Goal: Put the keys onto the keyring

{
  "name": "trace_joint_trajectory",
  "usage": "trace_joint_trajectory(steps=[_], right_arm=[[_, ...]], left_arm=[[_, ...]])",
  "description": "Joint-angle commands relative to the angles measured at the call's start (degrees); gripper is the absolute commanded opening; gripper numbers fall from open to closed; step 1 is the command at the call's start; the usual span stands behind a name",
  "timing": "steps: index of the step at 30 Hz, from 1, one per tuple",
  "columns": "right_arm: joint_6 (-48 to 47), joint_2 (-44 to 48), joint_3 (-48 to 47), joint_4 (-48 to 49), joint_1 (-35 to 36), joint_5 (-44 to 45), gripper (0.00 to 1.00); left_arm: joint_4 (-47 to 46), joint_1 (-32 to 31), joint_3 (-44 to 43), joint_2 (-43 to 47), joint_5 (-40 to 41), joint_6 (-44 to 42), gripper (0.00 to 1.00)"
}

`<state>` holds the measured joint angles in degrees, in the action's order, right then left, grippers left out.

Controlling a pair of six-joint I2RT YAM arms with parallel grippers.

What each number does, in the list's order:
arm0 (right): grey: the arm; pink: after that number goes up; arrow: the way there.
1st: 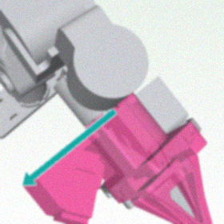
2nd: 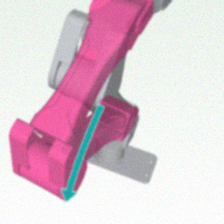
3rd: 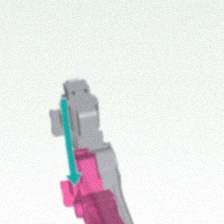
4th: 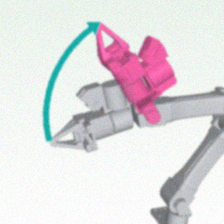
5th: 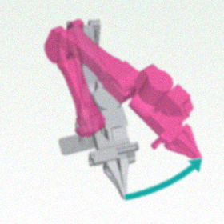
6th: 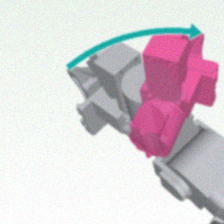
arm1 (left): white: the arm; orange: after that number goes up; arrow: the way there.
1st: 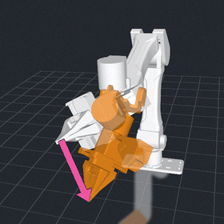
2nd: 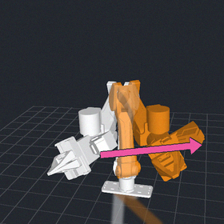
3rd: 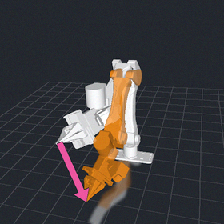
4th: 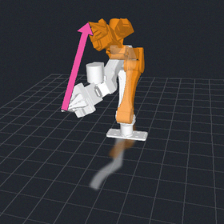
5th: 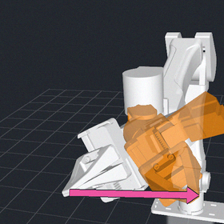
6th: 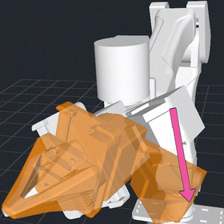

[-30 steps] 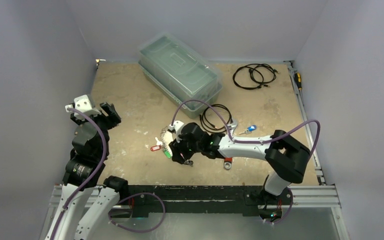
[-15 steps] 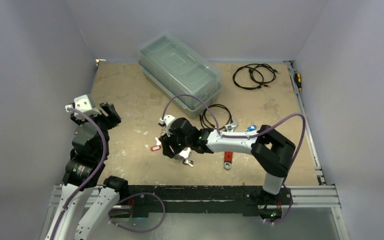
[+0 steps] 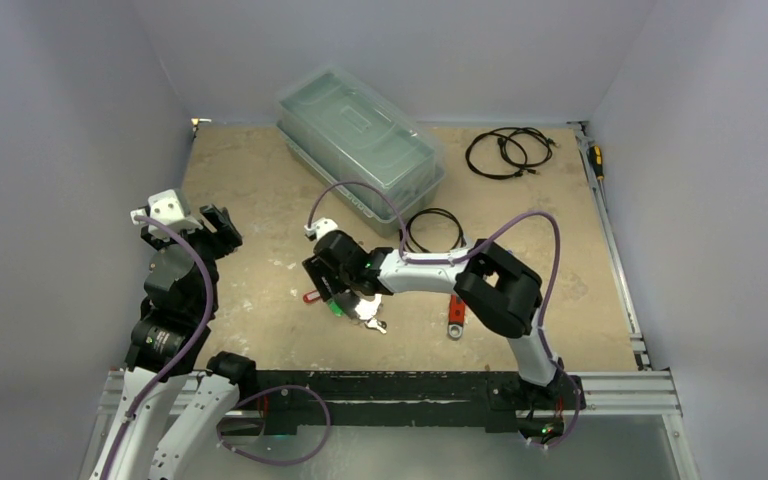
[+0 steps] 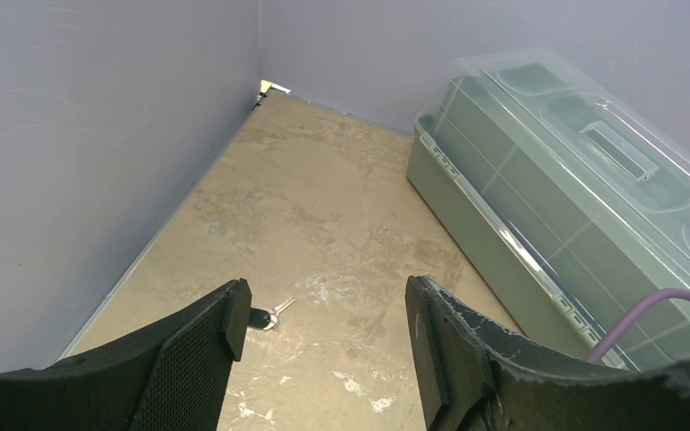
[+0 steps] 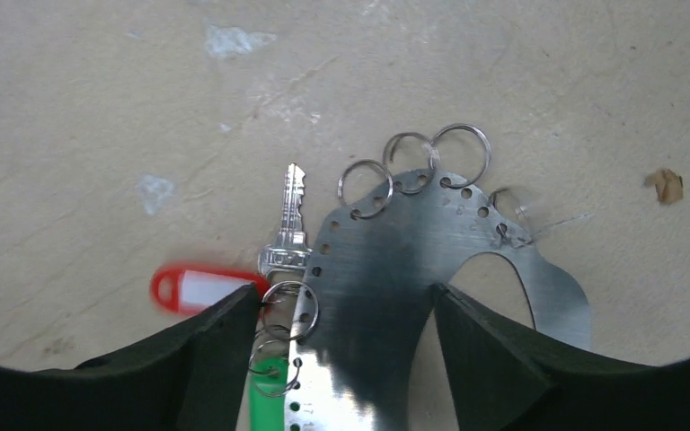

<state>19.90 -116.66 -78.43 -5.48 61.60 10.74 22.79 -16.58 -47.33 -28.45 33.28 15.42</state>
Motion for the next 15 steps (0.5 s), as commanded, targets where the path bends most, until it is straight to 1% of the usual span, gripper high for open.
trace_joint_trajectory(steps=[1, 4, 7, 10, 12, 15], right_arm=[[0.32, -0.49, -2.12, -3.21, 0.10, 5.64, 0.79], [0.75, 0.10, -0.32, -3.81, 0.10, 7.58, 0.87], [0.72, 0.18, 0.97, -4.47, 0.16, 8.41, 0.88], [0.92, 0.27, 3.15, -3.12, 0.23, 5.12, 0.83], [0.88, 1.01, 5.27, -1.91, 0.50, 1.25, 0.76], [1.05, 3.01, 8.24, -0.95, 1.52, -1.95, 0.67]], left_arm=[[-1.40, -0.30, 0.21, 0.02, -0.05, -0.54, 0.66], [-1.43, -0.30, 0.08, -0.02, -0.25, -0.53, 0.66], [-1.47, -0.30, 0.22, -0.03, -0.34, -0.48, 0.66], [-1.57, -0.31, 0.14, -0.09, -0.43, -0.50, 0.66], [-1.50, -0.30, 0.16, -0.19, -0.46, -0.57, 0.66], [-1.60, -0.36, 0.19, -0.50, -0.78, -0.56, 0.66]])
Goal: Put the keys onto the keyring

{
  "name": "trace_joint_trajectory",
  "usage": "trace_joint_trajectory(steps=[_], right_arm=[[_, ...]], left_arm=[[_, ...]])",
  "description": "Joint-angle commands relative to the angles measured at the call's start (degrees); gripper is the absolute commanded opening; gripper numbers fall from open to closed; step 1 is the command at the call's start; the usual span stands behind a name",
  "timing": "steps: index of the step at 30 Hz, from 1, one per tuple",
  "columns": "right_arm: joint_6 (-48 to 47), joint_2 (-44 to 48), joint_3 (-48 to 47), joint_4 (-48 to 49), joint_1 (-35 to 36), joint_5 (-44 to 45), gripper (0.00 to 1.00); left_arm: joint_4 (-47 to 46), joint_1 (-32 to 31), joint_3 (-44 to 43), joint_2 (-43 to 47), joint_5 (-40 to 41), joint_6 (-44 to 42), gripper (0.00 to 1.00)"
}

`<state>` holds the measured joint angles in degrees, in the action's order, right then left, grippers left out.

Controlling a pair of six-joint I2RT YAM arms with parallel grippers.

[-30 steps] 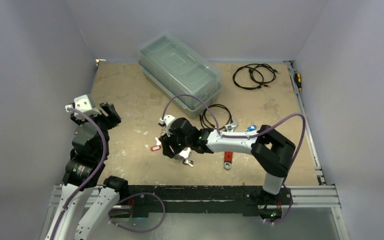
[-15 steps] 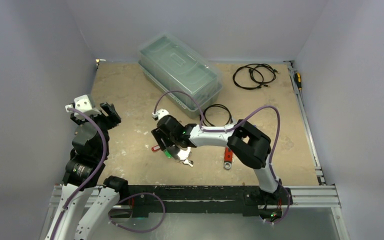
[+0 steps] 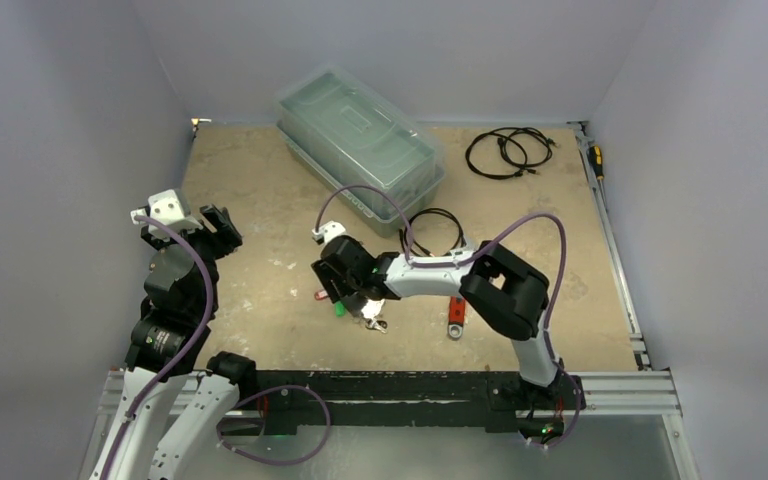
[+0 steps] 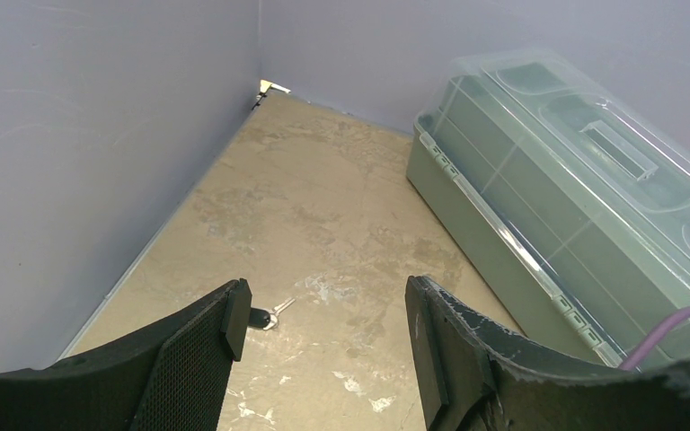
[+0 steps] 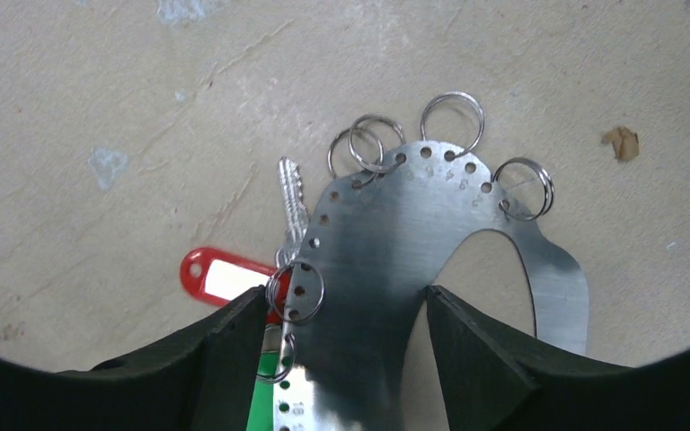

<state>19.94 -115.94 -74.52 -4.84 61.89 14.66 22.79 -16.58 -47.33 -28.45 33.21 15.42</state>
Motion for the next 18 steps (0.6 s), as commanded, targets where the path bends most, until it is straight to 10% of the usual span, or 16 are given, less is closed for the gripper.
trace_joint_trajectory(steps=[1, 10, 18], right_arm=[[1.19, 3.10, 5.37, -1.58, 1.68, -6.33, 0.63], [4.56, 11.25, 14.33, -1.31, 6.44, -8.89, 0.57], [7.67, 20.35, 18.12, -2.48, 8.69, -2.85, 0.77]], left_arm=[[-1.53, -0.38, 0.15, -0.69, -0.84, -0.57, 0.66], [-1.60, -0.38, 0.21, -1.17, -1.31, -0.57, 0.66], [-1.52, -0.38, 0.17, -1.22, -1.28, -0.57, 0.66]])
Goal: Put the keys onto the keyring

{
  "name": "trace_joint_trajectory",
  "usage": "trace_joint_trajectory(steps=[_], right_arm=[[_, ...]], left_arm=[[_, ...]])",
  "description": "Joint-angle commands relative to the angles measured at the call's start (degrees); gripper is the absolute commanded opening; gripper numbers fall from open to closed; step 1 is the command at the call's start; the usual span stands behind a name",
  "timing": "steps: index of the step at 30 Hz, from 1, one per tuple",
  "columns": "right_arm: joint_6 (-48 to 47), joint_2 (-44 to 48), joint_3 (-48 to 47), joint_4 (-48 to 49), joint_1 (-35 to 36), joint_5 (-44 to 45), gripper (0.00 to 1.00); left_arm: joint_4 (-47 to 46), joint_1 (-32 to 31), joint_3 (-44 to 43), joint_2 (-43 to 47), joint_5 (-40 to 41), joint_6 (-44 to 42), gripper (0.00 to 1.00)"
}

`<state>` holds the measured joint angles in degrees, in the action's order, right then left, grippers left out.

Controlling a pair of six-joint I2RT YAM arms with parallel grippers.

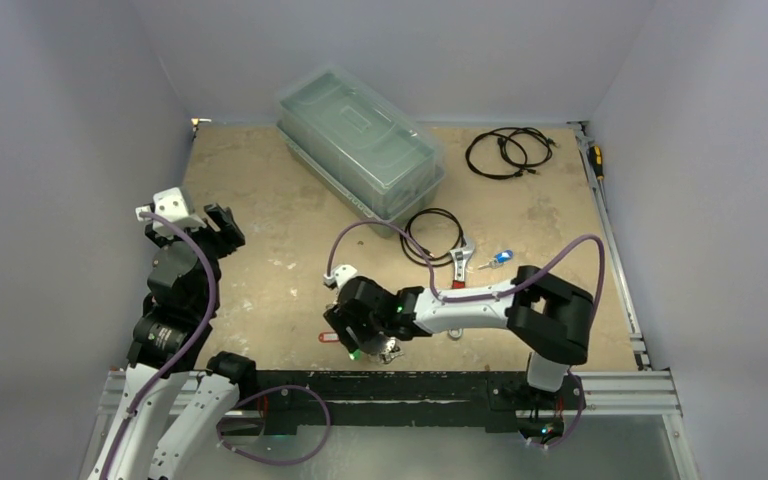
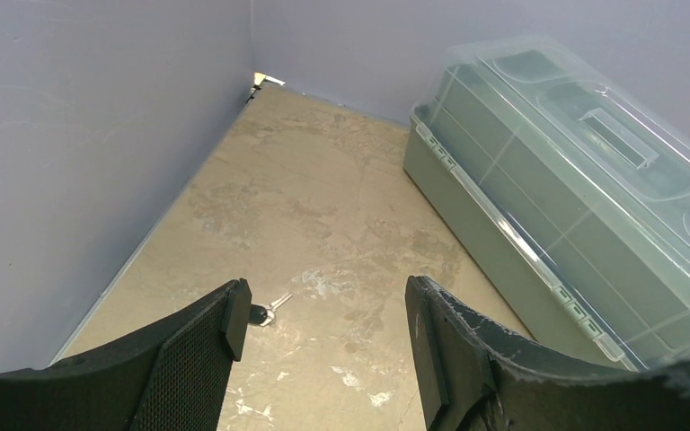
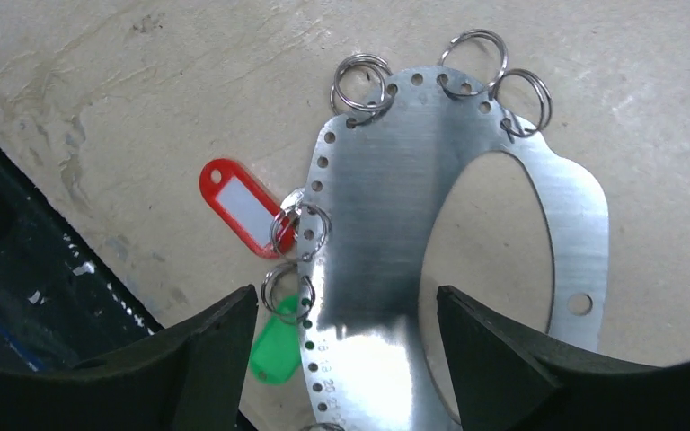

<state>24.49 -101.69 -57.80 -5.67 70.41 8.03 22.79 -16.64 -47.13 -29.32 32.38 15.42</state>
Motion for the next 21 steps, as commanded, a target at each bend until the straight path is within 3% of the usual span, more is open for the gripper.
trace_joint_trajectory(steps=[1, 9, 13, 17, 21], right_arm=[[4.02, 7.77, 1.97, -1.75, 0.16, 5.68, 0.78], [20.24, 23.35, 9.64, -7.89, 0.17, 21.08, 0.76], [27.15, 26.75, 13.66, -10.39, 0.16, 23.46, 0.72], [24.68, 25.40, 15.09, -7.50, 0.17, 21.80, 0.68], [10.26, 22.69, 14.52, 4.84, 0.08, 14.04, 0.65]], left_arm=[[-1.52, -0.32, 0.01, -0.38, -0.41, -0.57, 0.66], [-1.44, -0.32, -0.04, -0.82, -1.13, -0.57, 0.66], [-1.64, -0.32, 0.13, -0.65, -1.80, -0.60, 0.66], [-1.83, -0.32, 0.11, -1.51, -3.85, -0.99, 0.66], [-1.76, -0.32, 0.01, -1.67, -4.07, -1.01, 0.66]])
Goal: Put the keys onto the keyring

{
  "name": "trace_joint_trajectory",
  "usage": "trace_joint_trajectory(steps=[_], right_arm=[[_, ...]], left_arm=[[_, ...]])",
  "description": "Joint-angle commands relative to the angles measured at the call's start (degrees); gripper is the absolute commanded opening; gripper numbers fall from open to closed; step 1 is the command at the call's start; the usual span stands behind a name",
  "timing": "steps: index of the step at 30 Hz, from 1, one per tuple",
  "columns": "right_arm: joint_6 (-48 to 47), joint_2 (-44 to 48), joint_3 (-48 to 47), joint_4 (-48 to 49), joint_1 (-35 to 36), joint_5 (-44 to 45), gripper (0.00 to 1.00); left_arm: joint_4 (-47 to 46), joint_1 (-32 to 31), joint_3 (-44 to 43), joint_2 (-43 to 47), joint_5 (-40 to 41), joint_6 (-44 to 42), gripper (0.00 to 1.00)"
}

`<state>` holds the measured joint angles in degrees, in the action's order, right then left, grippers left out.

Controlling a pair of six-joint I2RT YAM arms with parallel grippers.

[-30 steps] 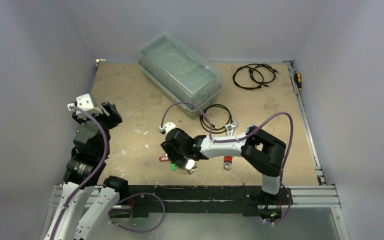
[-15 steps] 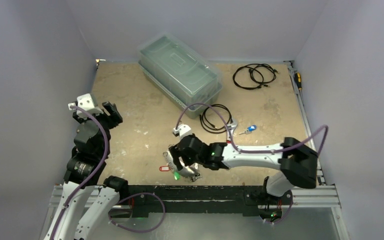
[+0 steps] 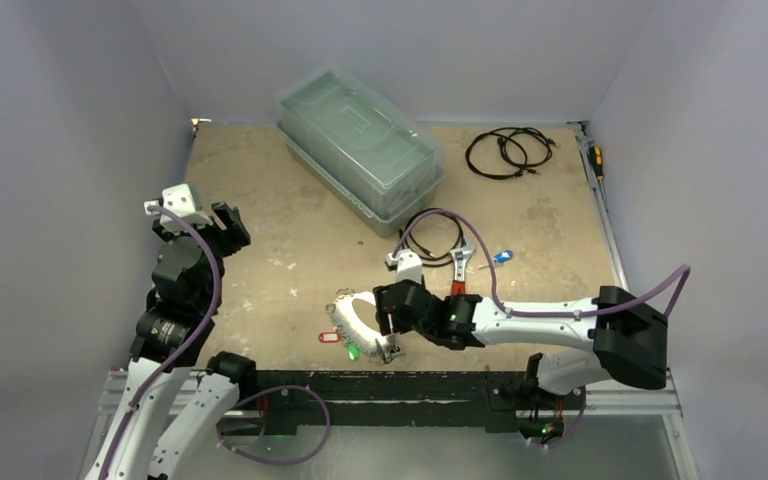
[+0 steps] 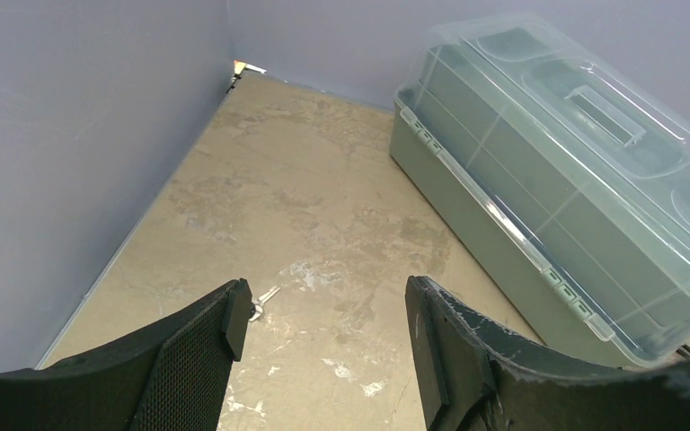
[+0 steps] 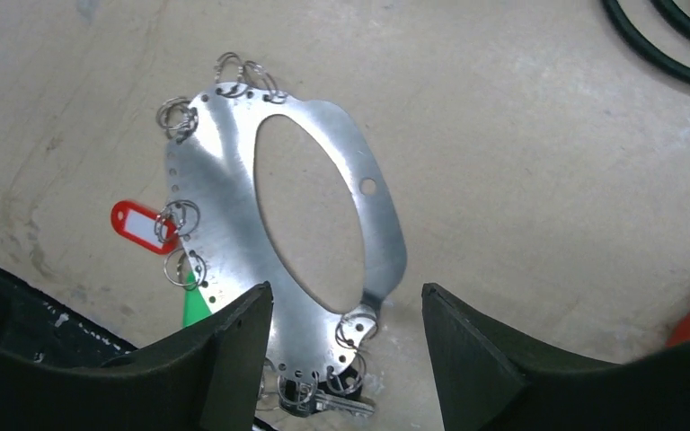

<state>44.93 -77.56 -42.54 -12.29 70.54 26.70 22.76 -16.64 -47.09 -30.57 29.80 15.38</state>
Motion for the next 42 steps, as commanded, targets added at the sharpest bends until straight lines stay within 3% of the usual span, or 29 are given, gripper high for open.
trace_joint_trajectory(steps=[1, 6, 8, 17, 42], right_arm=[[-13.05, -2.17, -1.32, 14.13, -0.14, -6.23, 0.64], [-22.54, -5.87, -4.23, 20.61, -3.74, -13.36, 0.62], [-24.19, -7.83, -5.86, 20.83, -6.26, -16.26, 0.58], [-30.88, -16.23, -12.49, 20.56, -11.04, -25.59, 0.54], [-32.88, -27.78, -18.68, 20.44, -13.68, -29.13, 0.31]], left_arm=[[-1.76, -0.32, 0.06, -0.30, -1.50, -0.94, 0.66], [-1.67, -0.53, 0.15, -0.36, -1.24, -1.04, 0.66], [-1.67, -0.58, 0.14, -0.30, -1.24, -1.05, 0.66], [-1.69, -0.58, 0.13, 0.16, -1.04, -1.23, 0.66], [-2.02, -0.60, 0.17, 0.03, -2.26, -1.23, 0.66]])
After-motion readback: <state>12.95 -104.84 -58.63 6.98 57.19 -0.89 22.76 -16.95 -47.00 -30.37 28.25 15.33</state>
